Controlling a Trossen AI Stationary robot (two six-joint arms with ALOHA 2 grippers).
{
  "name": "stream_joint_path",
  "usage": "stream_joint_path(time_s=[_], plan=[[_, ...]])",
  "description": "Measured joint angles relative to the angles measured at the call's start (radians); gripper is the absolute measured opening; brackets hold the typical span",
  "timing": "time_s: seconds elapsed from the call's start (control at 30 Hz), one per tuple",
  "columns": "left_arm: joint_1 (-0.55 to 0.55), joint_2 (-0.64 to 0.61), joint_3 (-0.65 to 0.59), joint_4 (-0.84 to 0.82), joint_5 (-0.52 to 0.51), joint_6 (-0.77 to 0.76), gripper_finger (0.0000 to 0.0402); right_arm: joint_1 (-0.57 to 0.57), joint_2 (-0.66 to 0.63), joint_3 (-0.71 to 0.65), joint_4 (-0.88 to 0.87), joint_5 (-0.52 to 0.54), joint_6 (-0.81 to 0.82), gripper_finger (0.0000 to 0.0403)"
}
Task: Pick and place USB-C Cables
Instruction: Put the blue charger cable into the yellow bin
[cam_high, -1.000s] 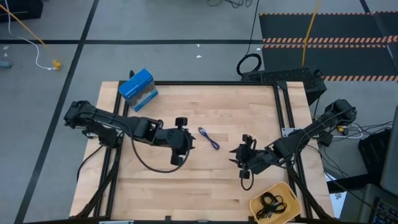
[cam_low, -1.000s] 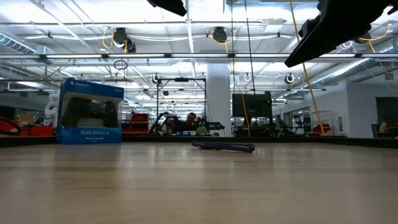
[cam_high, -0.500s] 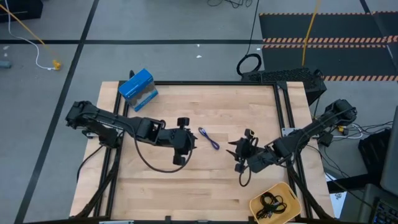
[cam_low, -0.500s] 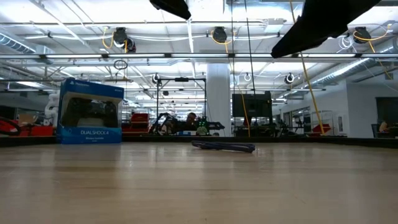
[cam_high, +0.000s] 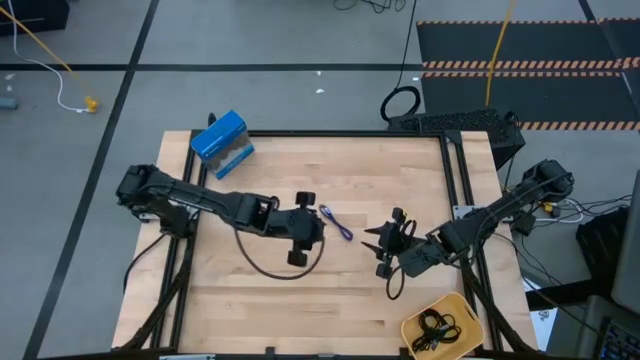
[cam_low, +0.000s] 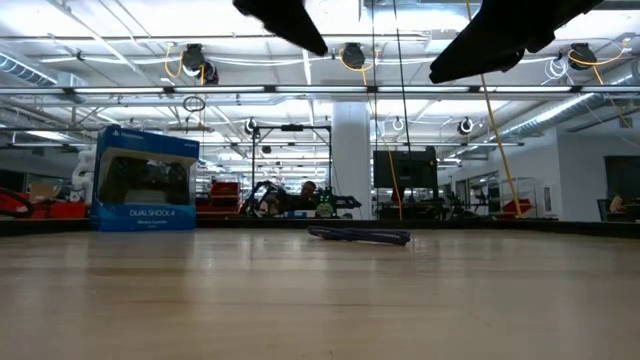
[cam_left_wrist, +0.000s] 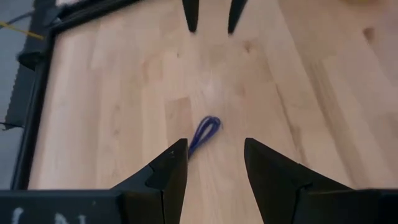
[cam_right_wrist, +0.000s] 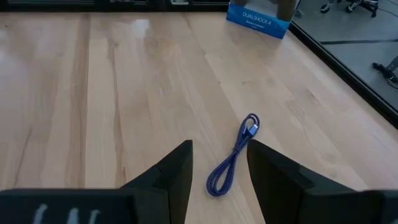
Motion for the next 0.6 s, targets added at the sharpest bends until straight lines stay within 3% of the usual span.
stream_joint_path(time_s=[0.4, 0.6], plan=[[0.065, 0.174, 0.000, 0.029, 0.132, 0.084, 0.0161, 0.000, 0.000, 0.000, 0.001, -0.002, 0.000, 0.0146], [0.090, 0.243, 0.000, 0.044, 0.139, 0.121, 0.0161, 0.000, 0.000, 0.000, 0.000, -0.002, 0.000, 0.0146]])
